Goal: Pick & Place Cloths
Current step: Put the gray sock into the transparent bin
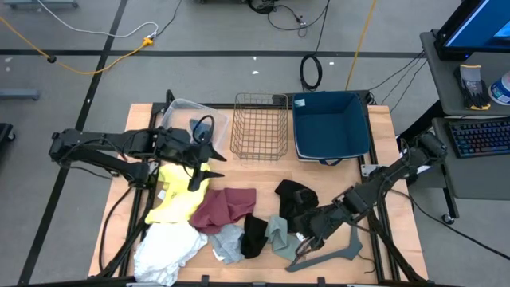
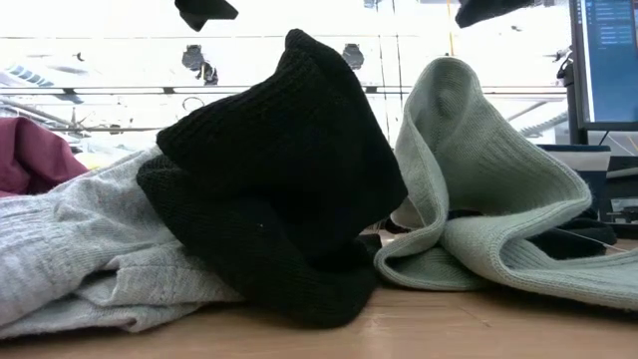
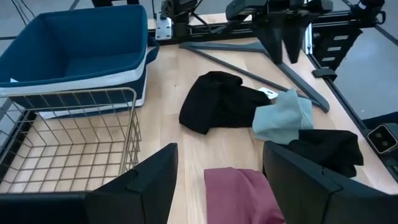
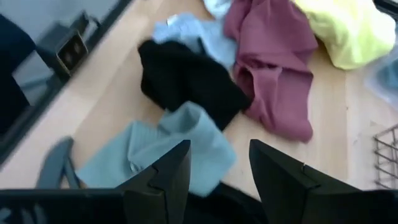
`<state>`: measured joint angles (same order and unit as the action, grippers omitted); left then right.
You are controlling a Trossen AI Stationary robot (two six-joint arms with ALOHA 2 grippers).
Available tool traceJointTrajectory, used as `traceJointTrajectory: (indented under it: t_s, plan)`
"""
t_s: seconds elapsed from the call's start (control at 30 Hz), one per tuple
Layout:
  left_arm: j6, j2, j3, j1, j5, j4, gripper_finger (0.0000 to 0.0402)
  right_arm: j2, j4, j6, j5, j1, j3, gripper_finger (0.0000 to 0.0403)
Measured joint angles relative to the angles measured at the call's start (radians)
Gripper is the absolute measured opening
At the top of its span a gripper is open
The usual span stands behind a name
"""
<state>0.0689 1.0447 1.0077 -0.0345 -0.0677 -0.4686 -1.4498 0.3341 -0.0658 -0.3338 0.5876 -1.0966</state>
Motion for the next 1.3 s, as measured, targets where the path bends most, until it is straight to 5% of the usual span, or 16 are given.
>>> traceJointTrajectory:
  t_s: [1.3]
  plan:
    - [-0.009, 0.000, 0.000, 0.000, 0.052, -0.006, 0.0239, -0.235, -0.181, -0.162, 0.074, -0.086, -0.001, 0.0155]
